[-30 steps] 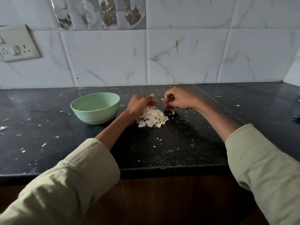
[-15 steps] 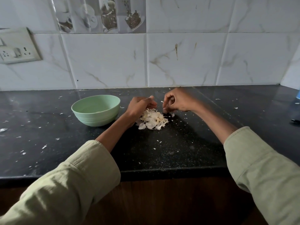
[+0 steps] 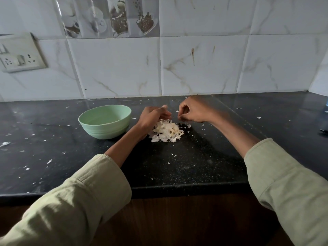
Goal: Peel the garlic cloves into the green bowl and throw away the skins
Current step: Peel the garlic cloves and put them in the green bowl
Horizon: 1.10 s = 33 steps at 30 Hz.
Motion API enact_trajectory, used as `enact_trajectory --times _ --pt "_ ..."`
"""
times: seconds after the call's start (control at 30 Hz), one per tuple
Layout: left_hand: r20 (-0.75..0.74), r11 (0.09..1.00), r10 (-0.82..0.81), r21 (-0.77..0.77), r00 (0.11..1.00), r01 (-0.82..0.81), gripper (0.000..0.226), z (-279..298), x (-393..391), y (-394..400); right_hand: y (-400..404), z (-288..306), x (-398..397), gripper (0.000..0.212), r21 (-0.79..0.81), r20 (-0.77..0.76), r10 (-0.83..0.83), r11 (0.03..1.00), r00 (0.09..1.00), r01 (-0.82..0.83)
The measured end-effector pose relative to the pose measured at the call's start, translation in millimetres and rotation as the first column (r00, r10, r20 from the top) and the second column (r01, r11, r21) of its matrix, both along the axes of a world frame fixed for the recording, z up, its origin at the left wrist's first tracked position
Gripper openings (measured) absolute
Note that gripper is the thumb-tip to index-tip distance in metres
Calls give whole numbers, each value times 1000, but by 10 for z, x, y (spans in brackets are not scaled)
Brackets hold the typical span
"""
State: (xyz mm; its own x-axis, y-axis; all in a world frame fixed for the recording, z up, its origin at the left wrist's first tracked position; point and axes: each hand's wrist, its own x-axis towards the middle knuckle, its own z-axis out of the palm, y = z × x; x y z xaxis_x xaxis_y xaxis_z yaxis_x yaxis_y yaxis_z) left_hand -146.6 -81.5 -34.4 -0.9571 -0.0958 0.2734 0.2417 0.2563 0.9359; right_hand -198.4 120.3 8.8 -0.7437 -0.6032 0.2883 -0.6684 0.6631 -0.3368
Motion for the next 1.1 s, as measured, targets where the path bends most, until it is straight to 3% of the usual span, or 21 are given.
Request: enact_trajectory --times 0.1,0.23,0.27,0.37,0.4,0.6,0.7,0.77,0.8,0.87,0.93,1.03,1.1 --pt "2 1000 4 12 1000 -4 41 1 5 9 -55 53 33 5 -141 -204 -15 990 979 -14" --pt "4 1000 11 7 1000 -11 41 -7 2 17 -124 203 100 11 -342 -467 -109 938 877 -66" --pt "7 1000 10 7 1000 -10 41 -9 -3 16 -133 184 99 14 -300 -437 -100 953 894 -40" --pt "19 1000 14 -5 1000 -14 40 -8 1 17 -210 -33 122 24 169 -95 -49 983 994 65" --pt "23 1000 15 -13 1000 -15 39 -5 2 9 -217 -82 75 23 238 -36 -52 969 998 60" --pt "23 998 40 -43 999 -39 37 -1 19 20 -186 -69 29 13 138 -106 -43 989 993 57" --pt "21 998 39 -41 999 -38 37 -3 18 17 -167 43 85 13 -62 -329 -82 996 941 65" --pt "20 999 38 -33 999 -38 38 -6 6 5 -160 104 91 20 -80 -385 -98 994 918 73" --pt "15 999 33 -33 999 -33 38 -7 6 9 -176 106 131 23 -3 -315 -101 994 944 105" --pt "22 999 31 -39 999 -30 38 1 26 23 -225 35 205 25 296 -116 -106 945 988 136" --pt "26 999 30 -46 999 -29 37 6 30 30 -216 17 202 24 404 -67 -105 907 992 123" --pt "13 998 22 -52 1000 -22 31 3 54 32 -161 22 101 20 254 -30 -98 962 995 103" --pt "2 997 9 -75 1000 -9 25 -12 48 5 -97 -4 47 11 61 97 -57 997 994 51"
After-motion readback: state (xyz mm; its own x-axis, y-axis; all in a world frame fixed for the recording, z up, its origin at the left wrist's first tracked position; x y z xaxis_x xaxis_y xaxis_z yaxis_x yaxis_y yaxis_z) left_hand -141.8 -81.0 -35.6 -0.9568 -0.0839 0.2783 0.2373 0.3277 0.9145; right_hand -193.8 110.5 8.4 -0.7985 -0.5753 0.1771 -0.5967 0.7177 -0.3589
